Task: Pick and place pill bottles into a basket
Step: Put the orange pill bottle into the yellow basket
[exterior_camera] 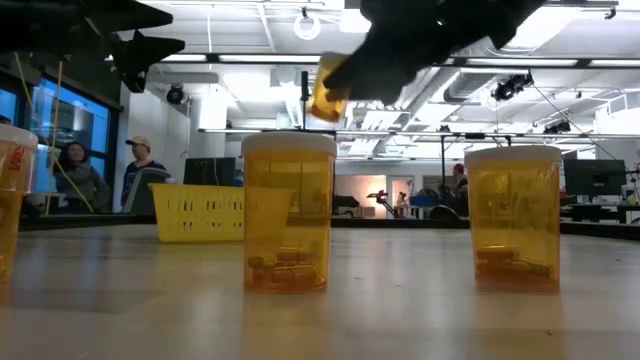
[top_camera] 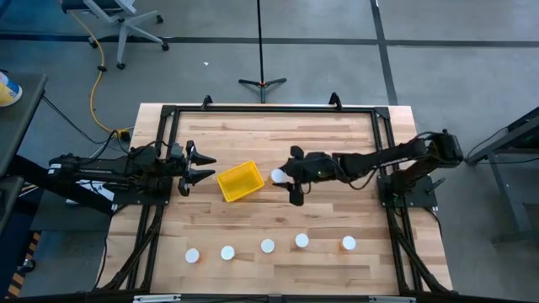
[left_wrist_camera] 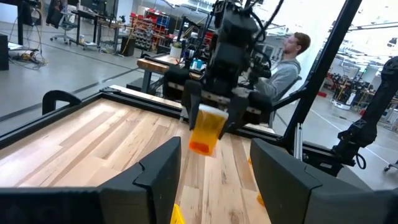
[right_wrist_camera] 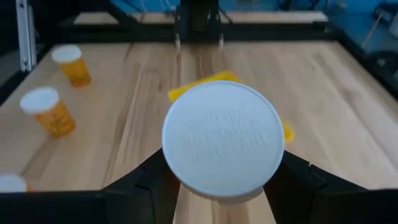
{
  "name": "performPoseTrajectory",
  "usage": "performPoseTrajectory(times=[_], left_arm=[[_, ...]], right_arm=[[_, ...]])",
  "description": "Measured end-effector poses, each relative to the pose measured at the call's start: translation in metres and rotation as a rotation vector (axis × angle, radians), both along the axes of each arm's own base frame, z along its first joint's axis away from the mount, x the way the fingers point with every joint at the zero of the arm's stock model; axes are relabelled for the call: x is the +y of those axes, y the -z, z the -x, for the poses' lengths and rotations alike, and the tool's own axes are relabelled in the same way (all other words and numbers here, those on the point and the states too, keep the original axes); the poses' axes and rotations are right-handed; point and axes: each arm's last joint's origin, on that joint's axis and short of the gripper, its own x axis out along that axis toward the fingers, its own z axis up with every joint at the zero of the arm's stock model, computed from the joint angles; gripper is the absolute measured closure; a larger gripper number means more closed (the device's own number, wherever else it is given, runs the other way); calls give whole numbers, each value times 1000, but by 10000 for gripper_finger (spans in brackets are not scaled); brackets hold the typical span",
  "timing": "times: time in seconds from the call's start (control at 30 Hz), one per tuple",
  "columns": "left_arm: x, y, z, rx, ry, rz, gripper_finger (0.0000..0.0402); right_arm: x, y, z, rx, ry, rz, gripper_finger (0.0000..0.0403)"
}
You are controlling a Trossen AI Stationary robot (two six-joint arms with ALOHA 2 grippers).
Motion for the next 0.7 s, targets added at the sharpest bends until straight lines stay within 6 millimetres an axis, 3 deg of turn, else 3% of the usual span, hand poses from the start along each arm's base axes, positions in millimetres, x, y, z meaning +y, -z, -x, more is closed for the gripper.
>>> performPoseTrajectory(times=[0.2,0.7], left_arm=[[0,0,0,0,0,0,174],[0,0,0,0,0,0,174]], right_arm=[[-19,-12,-8,-36,-11,-1,215],[-55,7,-68,-6,-70,-12,216]])
